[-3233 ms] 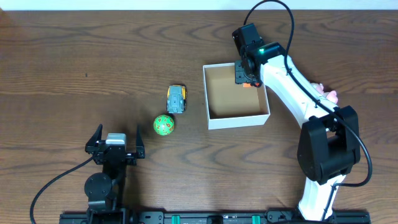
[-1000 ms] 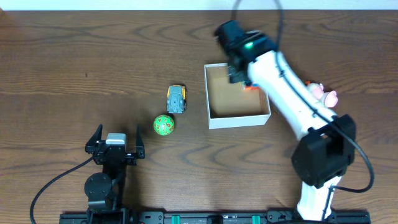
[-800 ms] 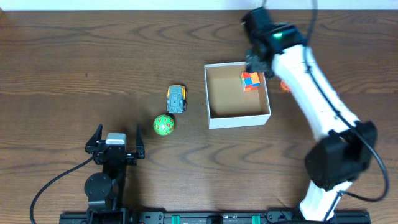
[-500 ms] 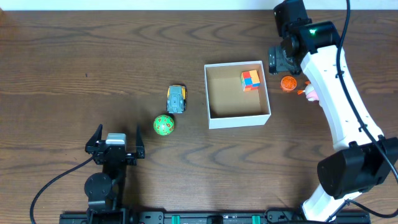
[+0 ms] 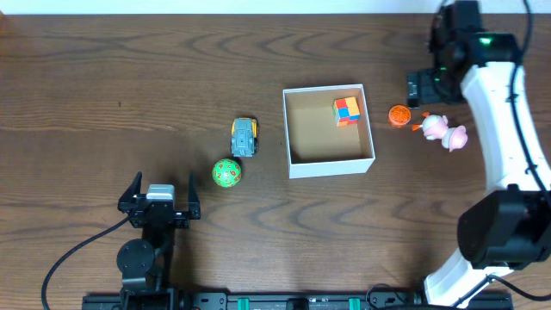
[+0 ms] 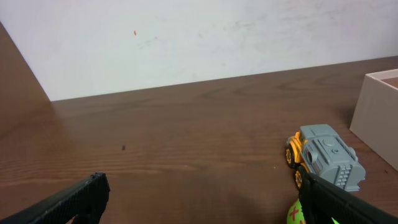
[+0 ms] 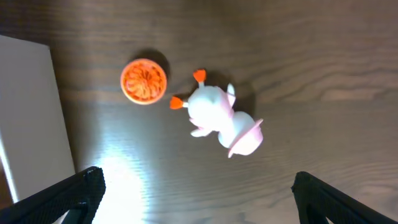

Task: Pack container
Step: 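Move the right gripper to the white-pink duck figure and grasp it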

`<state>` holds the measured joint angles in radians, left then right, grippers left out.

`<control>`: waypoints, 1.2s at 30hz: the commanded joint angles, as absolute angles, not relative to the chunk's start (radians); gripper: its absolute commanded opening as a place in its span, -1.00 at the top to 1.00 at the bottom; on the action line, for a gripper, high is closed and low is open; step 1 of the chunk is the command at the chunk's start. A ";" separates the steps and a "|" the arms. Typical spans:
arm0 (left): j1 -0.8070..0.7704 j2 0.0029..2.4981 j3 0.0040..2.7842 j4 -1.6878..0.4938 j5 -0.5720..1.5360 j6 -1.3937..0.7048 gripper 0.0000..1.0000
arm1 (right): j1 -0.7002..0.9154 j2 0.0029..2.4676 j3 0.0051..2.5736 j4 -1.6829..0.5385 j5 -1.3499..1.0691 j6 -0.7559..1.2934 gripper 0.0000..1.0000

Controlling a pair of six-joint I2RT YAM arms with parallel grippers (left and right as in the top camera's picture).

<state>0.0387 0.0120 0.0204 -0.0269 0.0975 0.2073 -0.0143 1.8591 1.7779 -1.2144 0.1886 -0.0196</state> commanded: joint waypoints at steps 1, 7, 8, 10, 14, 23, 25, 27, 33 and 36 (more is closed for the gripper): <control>0.043 0.011 0.005 -0.063 0.105 0.213 -0.96 | -0.051 1.853 1.725 -1.212 0.049 -0.132 -0.99; 0.043 0.011 0.005 -0.063 0.105 0.213 -0.96 | -0.060 1.853 1.575 -1.126 0.101 -0.178 -0.99; 0.043 0.011 0.005 -0.063 0.105 0.213 -0.96 | -0.060 1.853 1.553 -1.103 0.114 -0.191 -0.98; 0.043 0.011 0.005 -0.063 0.105 0.213 -0.96 | -0.060 1.853 1.513 -1.055 0.142 -0.222 -0.99; 0.043 0.011 0.005 -0.063 0.105 0.213 -0.96 | -0.062 1.853 1.457 -0.967 0.192 -0.343 -0.99; 0.043 0.011 0.005 -0.063 0.105 0.213 -0.96 | -0.130 1.853 1.404 -0.859 0.094 -0.513 -0.98; 0.043 0.011 0.005 -0.063 0.105 0.213 -0.96 | -0.155 1.853 1.404 -0.860 0.069 -0.513 -0.99; 0.043 0.011 0.005 -0.063 0.105 0.213 -0.96 | -0.179 1.853 1.404 -0.861 0.050 -0.513 -0.99; 0.043 0.011 0.005 -0.063 0.105 0.213 -0.96 | -0.212 1.865 1.404 -0.856 0.012 -0.514 -0.98; 0.043 0.011 0.005 -0.063 0.105 0.213 -0.96 | -0.212 1.885 1.403 -0.848 -0.012 -0.514 -0.99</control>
